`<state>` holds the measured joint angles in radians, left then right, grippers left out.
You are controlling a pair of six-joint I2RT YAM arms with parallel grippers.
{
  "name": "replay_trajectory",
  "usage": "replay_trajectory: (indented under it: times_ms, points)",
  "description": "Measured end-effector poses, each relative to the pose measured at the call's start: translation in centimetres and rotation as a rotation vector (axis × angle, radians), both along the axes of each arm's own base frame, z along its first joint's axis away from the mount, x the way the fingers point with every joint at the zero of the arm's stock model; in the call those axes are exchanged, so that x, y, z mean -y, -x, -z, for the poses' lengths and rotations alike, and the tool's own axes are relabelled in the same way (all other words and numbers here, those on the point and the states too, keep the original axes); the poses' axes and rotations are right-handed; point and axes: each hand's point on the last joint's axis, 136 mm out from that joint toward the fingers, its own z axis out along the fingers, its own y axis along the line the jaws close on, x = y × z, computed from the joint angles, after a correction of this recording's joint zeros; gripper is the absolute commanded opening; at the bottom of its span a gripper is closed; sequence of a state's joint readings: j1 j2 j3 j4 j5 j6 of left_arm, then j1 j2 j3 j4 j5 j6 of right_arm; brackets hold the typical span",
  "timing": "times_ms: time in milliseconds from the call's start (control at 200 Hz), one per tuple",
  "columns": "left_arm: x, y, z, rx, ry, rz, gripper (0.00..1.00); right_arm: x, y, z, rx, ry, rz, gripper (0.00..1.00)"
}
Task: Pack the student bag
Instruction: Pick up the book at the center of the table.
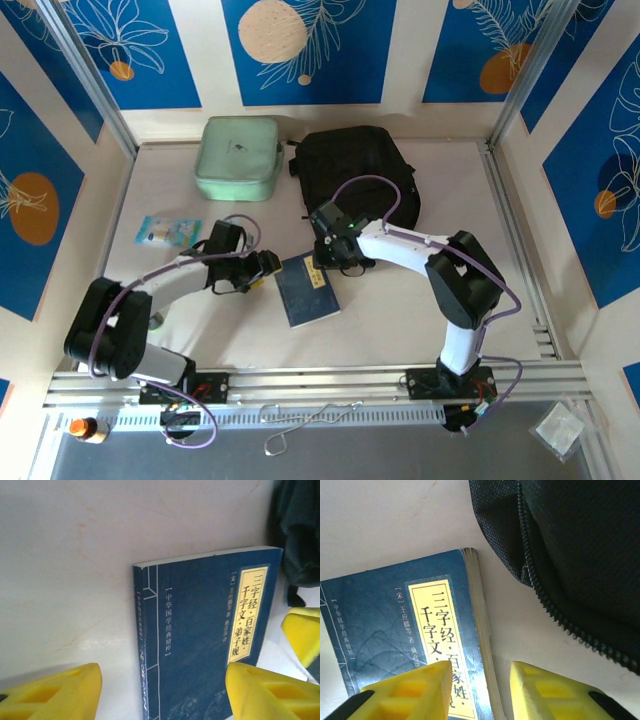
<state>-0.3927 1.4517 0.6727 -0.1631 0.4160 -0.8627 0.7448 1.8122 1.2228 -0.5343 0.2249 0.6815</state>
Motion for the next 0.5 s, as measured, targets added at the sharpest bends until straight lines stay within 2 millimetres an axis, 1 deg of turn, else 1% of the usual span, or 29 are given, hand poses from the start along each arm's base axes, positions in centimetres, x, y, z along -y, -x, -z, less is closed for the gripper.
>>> replay_trajectory:
  times_ms: [165, 315, 500]
  points:
    - [0.5, 0.3, 1.1, -0.030, -0.009, 0.013, 0.47, 0.1, 0.2, 1.2, -0.027, 0.019, -0.002, 0.24]
    - [0.7, 0.1, 1.5, -0.037, -0.007, 0.013, 0.42, 0.3, 0.5, 2.5, -0.054, 0.039, 0.000, 0.19]
    - [0.9, 0.2, 2.2, -0.058, -0.006, 0.020, 0.39, 0.1, 0.5, 2.7, -0.060, 0.035, 0.004, 0.18]
